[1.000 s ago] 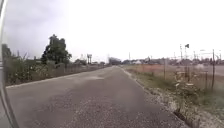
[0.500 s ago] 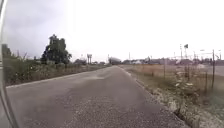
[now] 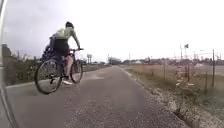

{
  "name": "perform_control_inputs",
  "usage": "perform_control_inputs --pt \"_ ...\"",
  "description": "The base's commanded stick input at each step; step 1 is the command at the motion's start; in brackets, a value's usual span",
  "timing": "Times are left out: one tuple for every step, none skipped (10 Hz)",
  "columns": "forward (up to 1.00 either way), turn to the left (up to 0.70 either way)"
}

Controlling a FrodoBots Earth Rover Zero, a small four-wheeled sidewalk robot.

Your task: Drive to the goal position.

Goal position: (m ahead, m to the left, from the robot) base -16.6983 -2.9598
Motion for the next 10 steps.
perform_control_inputs --pt "0.08 0.00" --pt "0.08 0.00" --pt "0.07 0.00" --pt "0.07 0.00" --pt "0.08 0.00" --pt "0.08 0.00" --pt "0.08 0.00" --pt "0.07 0.00" --pt "0.08 0.00" --pt "0.08 0.00"
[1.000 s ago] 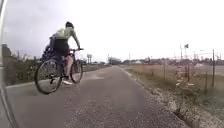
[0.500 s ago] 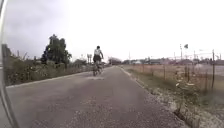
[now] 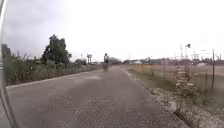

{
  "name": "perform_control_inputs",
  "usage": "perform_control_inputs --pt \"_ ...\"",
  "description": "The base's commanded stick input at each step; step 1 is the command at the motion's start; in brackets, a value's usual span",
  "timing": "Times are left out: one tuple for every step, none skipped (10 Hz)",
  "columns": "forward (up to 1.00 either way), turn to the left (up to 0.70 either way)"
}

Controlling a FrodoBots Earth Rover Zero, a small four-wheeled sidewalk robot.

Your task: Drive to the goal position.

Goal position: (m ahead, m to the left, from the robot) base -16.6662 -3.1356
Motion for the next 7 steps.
perform_control_inputs --pt "0.07 0.00" --pt "0.08 0.00" --pt "0.08 0.00" --pt "0.08 0.00" --pt "0.08 0.00" --pt "0.08 0.00" --pt "0.08 0.00"
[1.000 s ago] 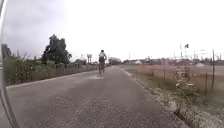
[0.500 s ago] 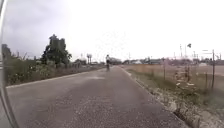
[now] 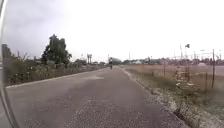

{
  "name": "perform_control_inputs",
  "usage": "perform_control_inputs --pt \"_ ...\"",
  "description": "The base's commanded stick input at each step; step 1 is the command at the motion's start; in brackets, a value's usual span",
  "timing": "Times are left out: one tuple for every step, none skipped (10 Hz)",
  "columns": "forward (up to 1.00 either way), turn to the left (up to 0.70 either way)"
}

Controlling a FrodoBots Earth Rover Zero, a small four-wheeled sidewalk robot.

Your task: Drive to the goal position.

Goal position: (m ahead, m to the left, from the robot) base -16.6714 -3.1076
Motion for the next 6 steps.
perform_control_inputs --pt "0.08 0.00" --pt "0.08 0.00" --pt "0.08 0.00" --pt "0.08 0.00" --pt "0.08 0.00" --pt "0.08 0.00"
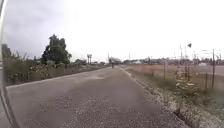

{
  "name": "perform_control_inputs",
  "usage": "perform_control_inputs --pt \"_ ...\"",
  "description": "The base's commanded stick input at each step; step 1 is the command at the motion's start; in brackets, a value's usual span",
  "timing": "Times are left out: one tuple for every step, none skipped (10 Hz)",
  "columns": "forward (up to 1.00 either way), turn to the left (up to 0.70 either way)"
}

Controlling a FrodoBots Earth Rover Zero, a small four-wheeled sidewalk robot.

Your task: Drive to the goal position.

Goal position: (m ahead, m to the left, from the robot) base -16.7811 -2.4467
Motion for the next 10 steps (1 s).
perform_control_inputs --pt "0.08 0.00" --pt "0.08 0.00" --pt "0.08 0.00" --pt "0.08 0.00" --pt "0.08 0.00" --pt "0.08 0.00" --pt "0.08 0.00" --pt "0.08 0.00" --pt "0.08 0.00" --pt "0.08 0.00"
